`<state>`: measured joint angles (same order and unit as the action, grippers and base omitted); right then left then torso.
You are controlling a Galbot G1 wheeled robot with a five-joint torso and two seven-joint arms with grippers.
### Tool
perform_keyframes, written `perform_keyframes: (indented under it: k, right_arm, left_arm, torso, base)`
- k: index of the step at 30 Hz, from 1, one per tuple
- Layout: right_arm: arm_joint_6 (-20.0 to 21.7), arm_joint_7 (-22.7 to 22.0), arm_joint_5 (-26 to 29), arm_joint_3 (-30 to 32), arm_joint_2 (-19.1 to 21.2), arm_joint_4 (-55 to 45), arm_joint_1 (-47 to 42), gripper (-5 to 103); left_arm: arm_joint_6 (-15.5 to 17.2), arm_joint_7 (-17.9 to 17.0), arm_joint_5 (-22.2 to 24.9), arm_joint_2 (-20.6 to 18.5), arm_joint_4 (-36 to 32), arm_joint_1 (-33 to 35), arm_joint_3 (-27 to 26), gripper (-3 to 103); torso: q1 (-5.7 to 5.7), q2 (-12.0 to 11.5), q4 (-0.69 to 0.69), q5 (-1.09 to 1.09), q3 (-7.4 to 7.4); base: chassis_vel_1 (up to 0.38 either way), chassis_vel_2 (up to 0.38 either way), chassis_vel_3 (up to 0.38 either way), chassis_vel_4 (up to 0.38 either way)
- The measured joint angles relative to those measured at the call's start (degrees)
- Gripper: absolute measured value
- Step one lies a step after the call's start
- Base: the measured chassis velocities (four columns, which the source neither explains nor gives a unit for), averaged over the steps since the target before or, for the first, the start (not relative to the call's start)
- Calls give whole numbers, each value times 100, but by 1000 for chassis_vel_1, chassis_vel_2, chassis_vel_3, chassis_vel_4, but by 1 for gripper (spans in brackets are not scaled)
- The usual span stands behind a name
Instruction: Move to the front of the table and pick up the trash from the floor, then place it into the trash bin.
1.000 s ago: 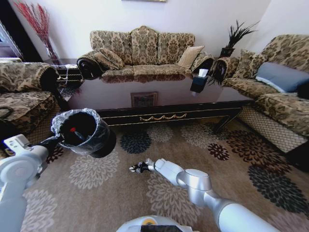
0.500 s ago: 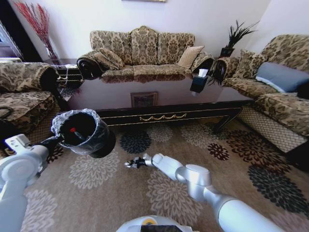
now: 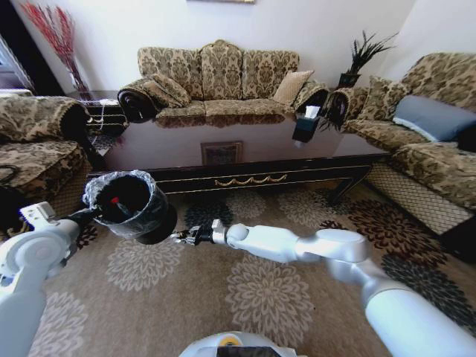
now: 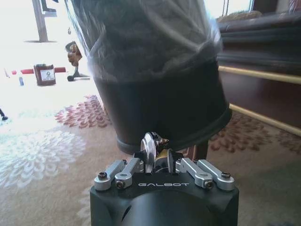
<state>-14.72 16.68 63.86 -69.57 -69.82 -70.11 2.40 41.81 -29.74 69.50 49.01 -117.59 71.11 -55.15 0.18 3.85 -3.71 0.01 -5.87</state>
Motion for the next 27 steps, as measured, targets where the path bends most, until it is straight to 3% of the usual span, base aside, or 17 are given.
perform_keyframes:
  k: [2, 6, 12, 20, 27]
  right_arm:
    - [-14, -33, 11, 3, 164, -130, 68, 24]
    - [-71, -130, -8, 37, 984, -565, 223, 24]
    - [-124, -152, -193, 180, 1564, -843, 171, 24]
    - [-120, -203, -112, 582, 1989, -1264, 378, 24]
    - [-48, -323, 263, 849, 1967, -1578, 986, 24]
  left_arm:
    - [0, 1, -41, 11, 0, -21, 43, 2]
    - [2, -1, -138, 57, -29, -103, 121, 2]
    - [0, -4, -170, 30, -131, 32, 42, 2]
    - [-23, 23, -472, 138, -222, 239, 248, 2]
    - [-24, -22, -578, 192, -219, 214, 595, 2]
  torso:
    - [-1, 1, 1, 0, 1]
    - [-1, 1, -7, -1, 1]
    - [0, 0, -1, 2, 0]
    - [-1, 0, -3, 0, 1]
    - [-1, 0, -1, -1, 1]
  base:
    - [0, 0, 0, 0]
    - [0, 0, 0, 0]
    - [0, 0, 0, 0]
    - [0, 0, 0, 0]
    - [0, 0, 0, 0]
